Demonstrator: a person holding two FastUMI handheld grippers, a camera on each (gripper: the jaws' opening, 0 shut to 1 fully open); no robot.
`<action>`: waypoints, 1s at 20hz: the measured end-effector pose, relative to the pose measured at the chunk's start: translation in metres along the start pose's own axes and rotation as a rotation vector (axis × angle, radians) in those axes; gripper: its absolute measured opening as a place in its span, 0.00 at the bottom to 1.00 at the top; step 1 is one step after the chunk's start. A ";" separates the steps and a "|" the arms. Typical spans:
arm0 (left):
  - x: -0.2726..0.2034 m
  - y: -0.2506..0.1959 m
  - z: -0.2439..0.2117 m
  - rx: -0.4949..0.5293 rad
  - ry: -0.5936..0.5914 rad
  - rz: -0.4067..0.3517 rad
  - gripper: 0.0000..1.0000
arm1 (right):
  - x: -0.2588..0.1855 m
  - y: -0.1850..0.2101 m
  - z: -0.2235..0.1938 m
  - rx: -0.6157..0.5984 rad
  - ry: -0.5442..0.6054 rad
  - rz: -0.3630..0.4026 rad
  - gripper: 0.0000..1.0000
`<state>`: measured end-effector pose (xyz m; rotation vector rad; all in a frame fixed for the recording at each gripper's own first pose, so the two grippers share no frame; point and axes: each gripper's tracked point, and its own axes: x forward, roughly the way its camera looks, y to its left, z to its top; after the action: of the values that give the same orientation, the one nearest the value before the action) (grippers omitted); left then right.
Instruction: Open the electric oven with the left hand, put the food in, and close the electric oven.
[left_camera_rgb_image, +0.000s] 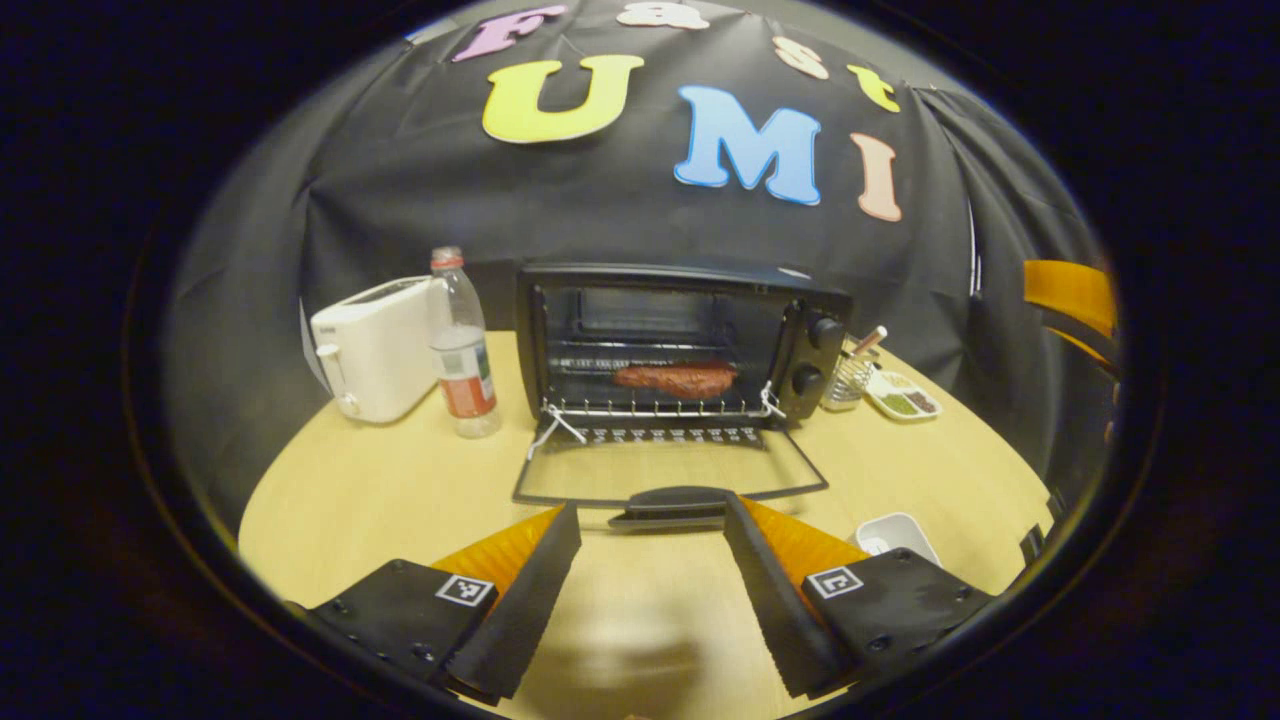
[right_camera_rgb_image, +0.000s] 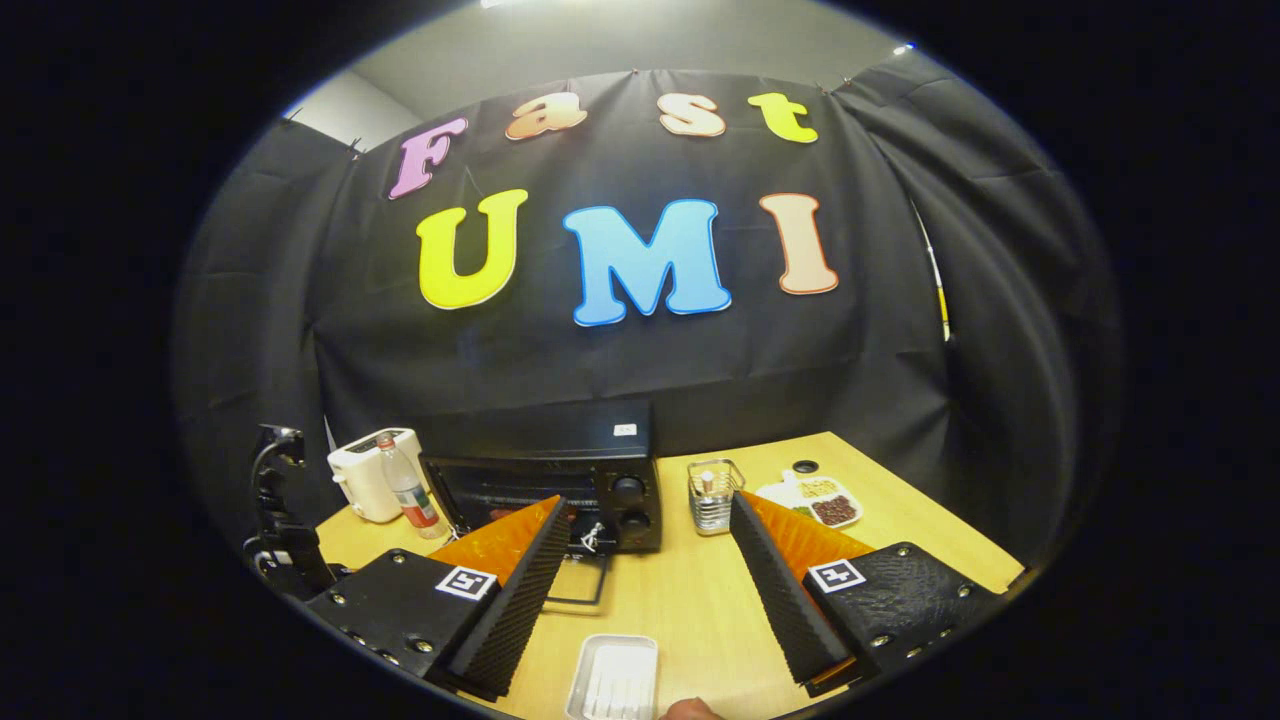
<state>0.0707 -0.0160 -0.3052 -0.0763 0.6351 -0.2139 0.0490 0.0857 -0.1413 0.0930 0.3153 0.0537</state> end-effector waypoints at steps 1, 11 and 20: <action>0.006 -0.004 -0.005 0.005 0.019 -0.009 0.98 | -0.004 -0.007 -0.003 -0.004 0.008 -0.017 0.98; 0.061 -0.016 -0.055 0.015 0.207 -0.016 1.00 | -0.028 -0.049 -0.014 -0.031 0.046 -0.147 0.98; 0.079 -0.012 -0.054 0.082 0.158 0.039 1.00 | -0.032 -0.046 -0.016 -0.034 0.053 -0.128 0.98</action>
<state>0.0984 -0.0451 -0.3932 0.0324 0.7834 -0.2090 0.0153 0.0395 -0.1507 0.0379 0.3730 -0.0657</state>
